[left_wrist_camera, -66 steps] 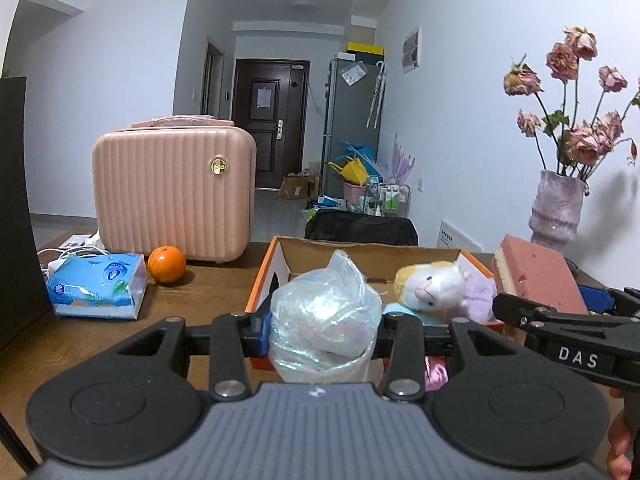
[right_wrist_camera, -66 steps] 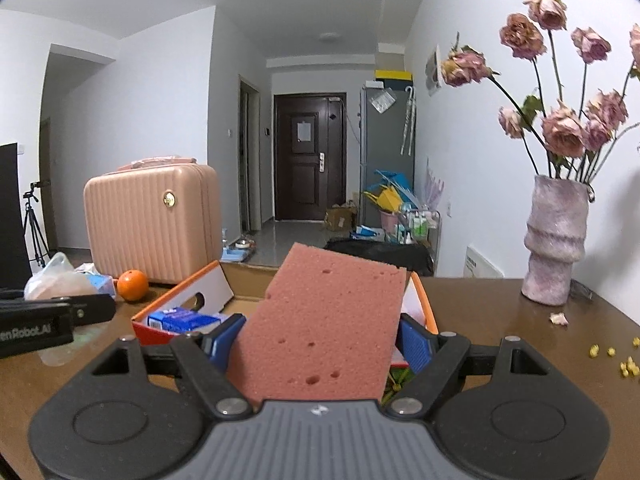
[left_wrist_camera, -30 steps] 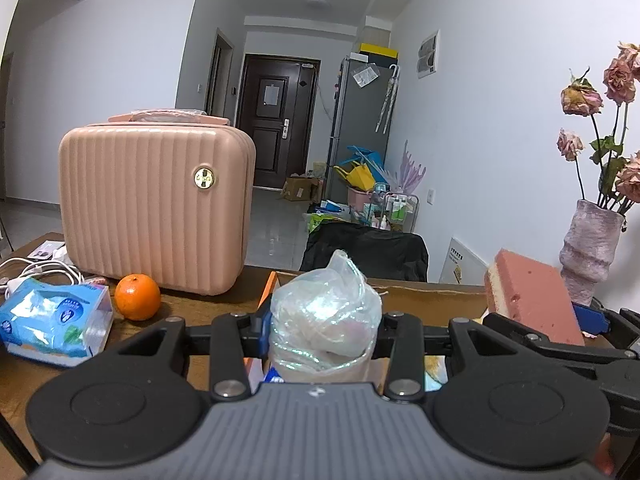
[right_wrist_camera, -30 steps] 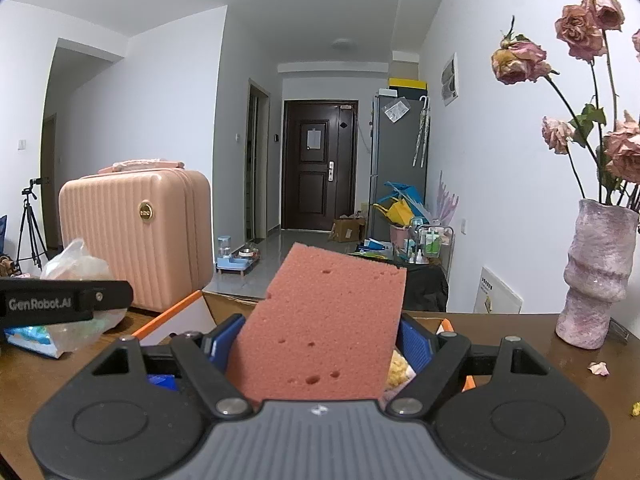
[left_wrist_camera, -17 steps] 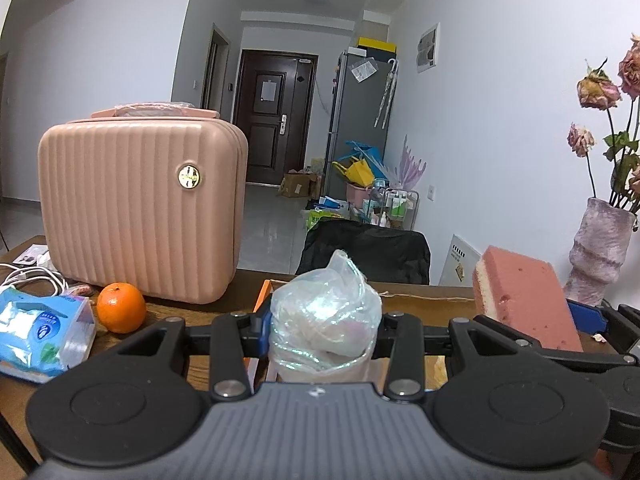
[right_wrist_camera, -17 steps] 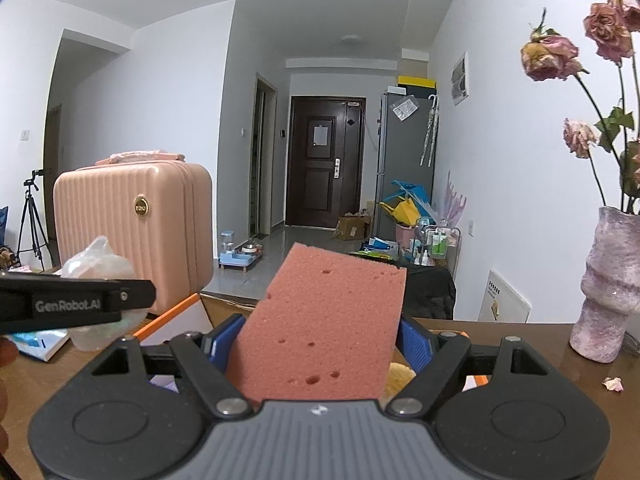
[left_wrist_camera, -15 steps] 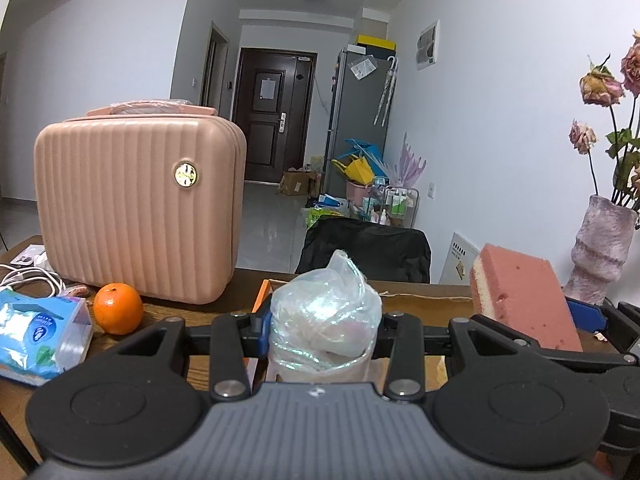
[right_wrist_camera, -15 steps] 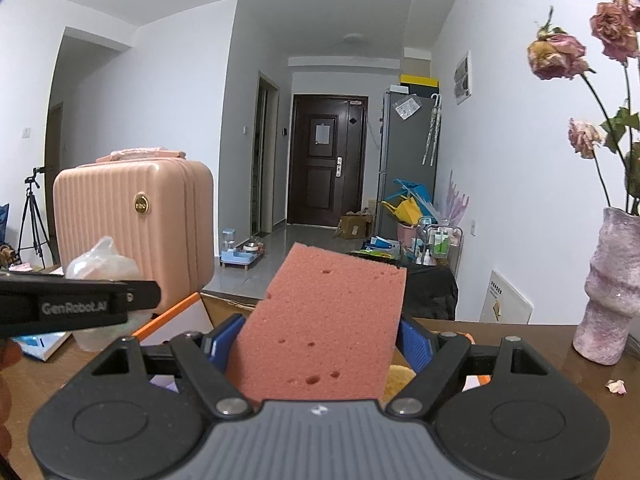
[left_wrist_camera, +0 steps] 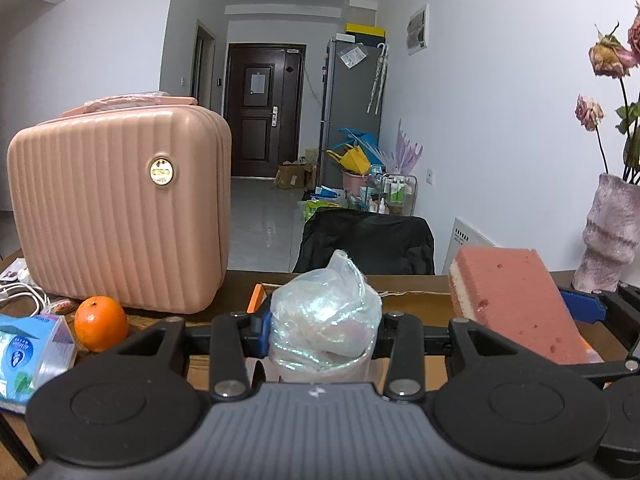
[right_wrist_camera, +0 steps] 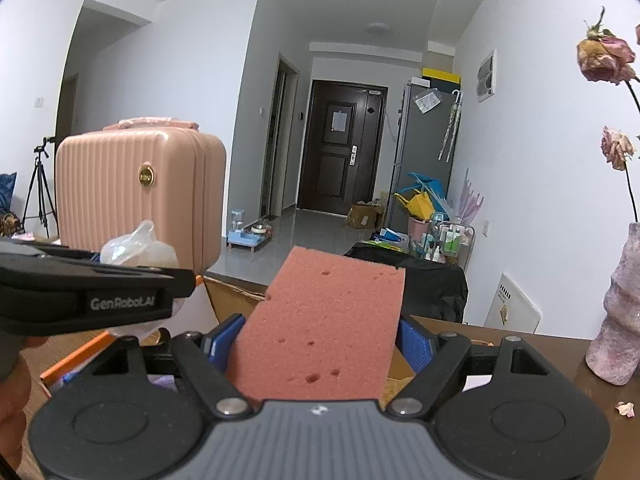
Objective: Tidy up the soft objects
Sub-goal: 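Carry the plastic bag and pink sponge with both tools over the box, then open both grippers to drop the plastic bag and sponge into the box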
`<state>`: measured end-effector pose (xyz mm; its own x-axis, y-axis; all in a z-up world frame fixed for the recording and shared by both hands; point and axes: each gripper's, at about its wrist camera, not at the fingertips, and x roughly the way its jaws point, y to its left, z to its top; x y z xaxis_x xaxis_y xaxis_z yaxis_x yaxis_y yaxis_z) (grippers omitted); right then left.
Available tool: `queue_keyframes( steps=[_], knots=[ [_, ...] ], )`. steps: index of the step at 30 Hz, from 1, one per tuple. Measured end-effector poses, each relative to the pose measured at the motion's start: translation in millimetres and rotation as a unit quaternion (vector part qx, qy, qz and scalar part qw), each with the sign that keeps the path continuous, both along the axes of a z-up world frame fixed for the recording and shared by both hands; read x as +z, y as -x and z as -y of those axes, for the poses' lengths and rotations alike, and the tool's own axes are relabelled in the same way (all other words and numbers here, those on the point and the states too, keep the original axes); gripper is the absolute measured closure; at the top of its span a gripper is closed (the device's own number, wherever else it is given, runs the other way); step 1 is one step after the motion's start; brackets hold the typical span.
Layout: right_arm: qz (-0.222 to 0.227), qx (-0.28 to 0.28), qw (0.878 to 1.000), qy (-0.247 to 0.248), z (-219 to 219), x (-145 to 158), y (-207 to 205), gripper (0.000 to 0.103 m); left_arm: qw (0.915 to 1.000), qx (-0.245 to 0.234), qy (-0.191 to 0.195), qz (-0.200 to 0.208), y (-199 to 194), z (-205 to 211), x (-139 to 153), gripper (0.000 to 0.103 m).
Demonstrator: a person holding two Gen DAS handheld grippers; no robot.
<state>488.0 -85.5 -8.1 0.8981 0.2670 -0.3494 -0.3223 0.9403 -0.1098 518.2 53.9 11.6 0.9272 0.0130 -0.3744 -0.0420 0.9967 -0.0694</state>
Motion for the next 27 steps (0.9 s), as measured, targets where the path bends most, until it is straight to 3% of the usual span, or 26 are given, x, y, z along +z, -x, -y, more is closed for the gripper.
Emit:
queue_keyframes(
  steps=[8, 12, 15, 19, 27],
  knots=[
    [0.003, 0.001, 1.000, 0.018, -3.5, -1.7, -13.1, 0.022, 0.9998, -0.018, -0.007, -0.009, -15.7, -1.3, -6.3, 0.061],
    [0.001, -0.005, 1.000, 0.023, -3.3, -2.0, -20.4, 0.011, 0.9997, -0.021, -0.009, -0.013, -20.3, -2.3, -10.5, 0.058],
    [-0.002, -0.011, 1.000, 0.021, 0.3, -1.6, -24.5, 0.004, 0.9997, -0.019, -0.005, -0.016, -21.4, -3.9, -11.4, 0.048],
    [-0.007, -0.022, 1.000, 0.012, 4.7, -1.9, -27.8, 0.002, 0.9999, -0.011, -0.008, -0.011, -19.7, -3.9, -9.7, 0.026],
    [-0.021, -0.037, 0.999, 0.001, 11.2, -2.9, -31.2, 0.001, 1.0000, 0.004, -0.006, -0.004, -17.7, -7.0, -7.1, 0.010]
  ],
)
